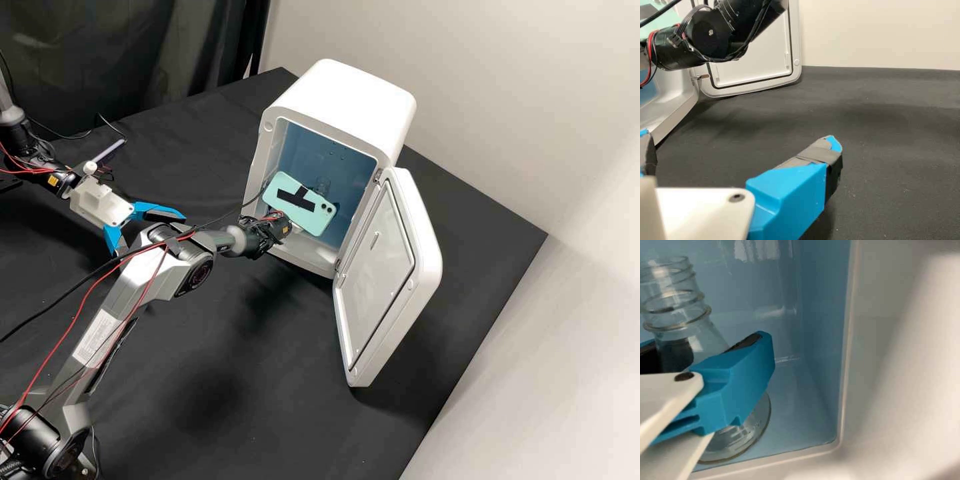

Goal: Place the flask in the incubator

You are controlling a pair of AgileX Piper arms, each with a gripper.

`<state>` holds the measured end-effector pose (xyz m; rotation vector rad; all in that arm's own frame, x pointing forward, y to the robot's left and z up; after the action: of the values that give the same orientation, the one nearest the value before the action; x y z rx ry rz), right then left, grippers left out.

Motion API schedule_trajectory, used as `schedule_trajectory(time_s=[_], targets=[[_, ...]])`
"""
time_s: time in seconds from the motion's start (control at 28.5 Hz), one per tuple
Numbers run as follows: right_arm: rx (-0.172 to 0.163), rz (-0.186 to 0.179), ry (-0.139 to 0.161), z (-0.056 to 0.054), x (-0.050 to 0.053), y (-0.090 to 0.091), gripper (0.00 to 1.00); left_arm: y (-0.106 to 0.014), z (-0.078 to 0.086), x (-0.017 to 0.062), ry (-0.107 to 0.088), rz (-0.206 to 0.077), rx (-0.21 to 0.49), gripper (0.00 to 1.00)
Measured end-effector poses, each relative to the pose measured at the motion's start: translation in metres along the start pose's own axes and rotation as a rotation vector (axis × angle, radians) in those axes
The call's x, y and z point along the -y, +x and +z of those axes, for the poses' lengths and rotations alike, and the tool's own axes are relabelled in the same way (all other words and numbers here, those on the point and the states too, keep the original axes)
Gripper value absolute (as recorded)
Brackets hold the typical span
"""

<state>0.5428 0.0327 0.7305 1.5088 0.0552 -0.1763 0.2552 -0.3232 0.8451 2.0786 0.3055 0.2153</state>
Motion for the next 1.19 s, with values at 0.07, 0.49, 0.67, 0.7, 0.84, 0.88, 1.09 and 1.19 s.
schedule_trajectory(time_s=[0.07,0.49,0.67,0.7,0.84,0.88,1.09,1.19], targets=[[0.006,0.003,0.009,0.001,0.0,0.0,1.0,0.0,0.0,0.0,0.0,0.0,0.0,1.0],[0.026,-0.008,0.008,0.008,0.007,0.002,1.0,0.0,0.0,0.0,0.0,0.0,0.0,1.0],[0.027,-0.007,0.007,0.009,0.006,0.002,1.0,0.0,0.0,0.0,0.0,0.0,0.0,1.0],[0.028,-0.006,0.005,0.009,0.005,0.002,1.0,0.0,0.0,0.0,0.0,0.0,0.0,1.0],[0.025,-0.007,-0.009,0.011,0.003,0.003,1.0,0.0,0.0,0.0,0.0,0.0,0.0,1.0],[0.021,-0.008,-0.007,0.011,0.003,0.003,1.0,0.0,0.0,0.0,0.0,0.0,0.0,1.0],[0.006,-0.018,0.012,0.011,0.004,0.003,1.0,0.0,0.0,0.0,0.0,0.0,0.0,1.0],[-0.001,-0.023,0.016,0.01,0.004,0.003,1.0,0.0,0.0,0.0,0.0,0.0,0.0,1.0]])
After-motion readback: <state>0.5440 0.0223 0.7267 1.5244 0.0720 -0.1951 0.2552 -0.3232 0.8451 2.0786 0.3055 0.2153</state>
